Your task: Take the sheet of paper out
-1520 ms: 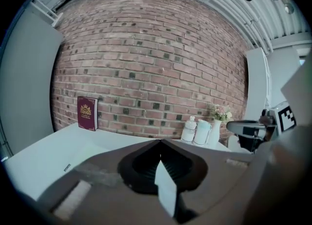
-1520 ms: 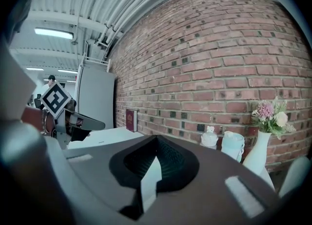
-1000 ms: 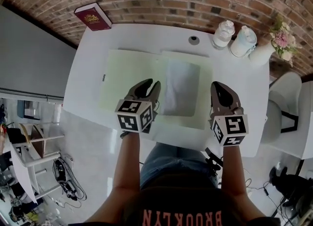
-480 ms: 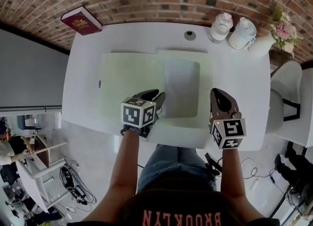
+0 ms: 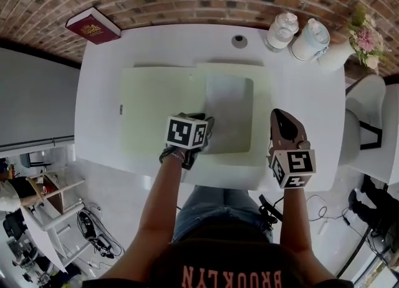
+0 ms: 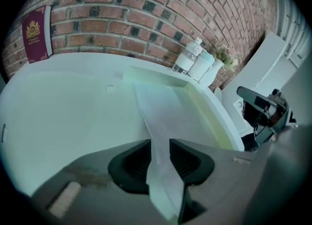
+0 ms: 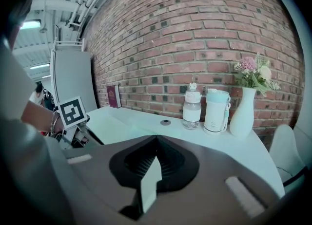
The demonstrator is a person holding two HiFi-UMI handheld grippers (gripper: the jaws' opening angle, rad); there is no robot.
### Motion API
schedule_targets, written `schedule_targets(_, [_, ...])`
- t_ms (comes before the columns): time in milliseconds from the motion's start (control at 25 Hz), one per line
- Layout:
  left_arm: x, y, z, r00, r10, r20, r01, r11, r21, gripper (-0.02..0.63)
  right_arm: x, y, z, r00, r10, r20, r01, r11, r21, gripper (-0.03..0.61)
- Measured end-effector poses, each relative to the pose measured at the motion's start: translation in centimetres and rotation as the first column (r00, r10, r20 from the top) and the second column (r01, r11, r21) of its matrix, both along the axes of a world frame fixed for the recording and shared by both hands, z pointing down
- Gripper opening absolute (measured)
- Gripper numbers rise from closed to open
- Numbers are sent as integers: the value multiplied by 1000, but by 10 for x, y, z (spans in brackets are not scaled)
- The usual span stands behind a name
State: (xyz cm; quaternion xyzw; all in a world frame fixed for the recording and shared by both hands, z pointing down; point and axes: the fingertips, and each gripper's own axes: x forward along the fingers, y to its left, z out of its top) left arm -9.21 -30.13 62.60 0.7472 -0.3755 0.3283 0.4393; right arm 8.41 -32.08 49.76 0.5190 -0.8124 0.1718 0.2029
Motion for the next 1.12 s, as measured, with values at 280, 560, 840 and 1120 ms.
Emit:
schedule_targets(280, [5,-3,13,998,-43,46,46,997,-65,127,6,-9,0,1000,17,-11,-17,1000,-1,2])
schedule_targets(560, [-8,-7,17,989,-88,122,97,993,-65,3,2,-11,-4,1000,-6,-26,6,1000,0,2])
schedule_targets(840, [-21,-10,6,987,-159,23,160,985,-65,3,2,-13,-7,1000,11,-7,-10,999,44,2])
schedule_targets(1120, [-41,-7,-3,982,-185,-28,183,981,-60,3,-11,0,-12,999,-1,-32,1,1000,11,2])
